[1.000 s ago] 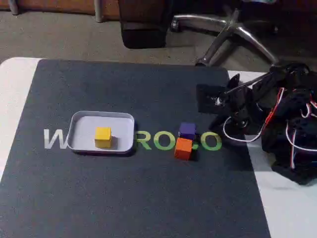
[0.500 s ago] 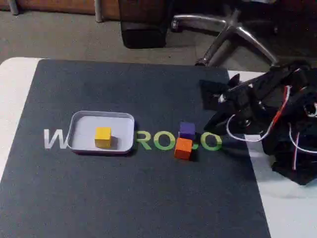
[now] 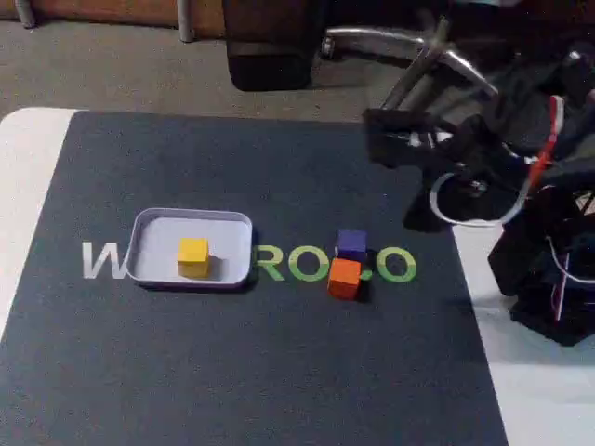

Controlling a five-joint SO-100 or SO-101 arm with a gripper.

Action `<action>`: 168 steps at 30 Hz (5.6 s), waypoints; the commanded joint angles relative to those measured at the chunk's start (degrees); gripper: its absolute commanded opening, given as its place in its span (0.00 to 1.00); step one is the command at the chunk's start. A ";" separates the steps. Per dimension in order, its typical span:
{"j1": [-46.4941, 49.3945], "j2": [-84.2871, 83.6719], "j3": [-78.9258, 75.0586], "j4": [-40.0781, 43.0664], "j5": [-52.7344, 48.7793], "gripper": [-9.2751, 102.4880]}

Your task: Move blocks one by one until all three blocks are in the tray.

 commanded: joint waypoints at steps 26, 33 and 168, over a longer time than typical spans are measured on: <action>5.01 -38.76 -10.20 -16.44 0.62 0.17; 8.61 -31.64 1.93 -23.47 -5.89 0.17; 21.80 -29.53 1.14 -25.31 -29.88 0.28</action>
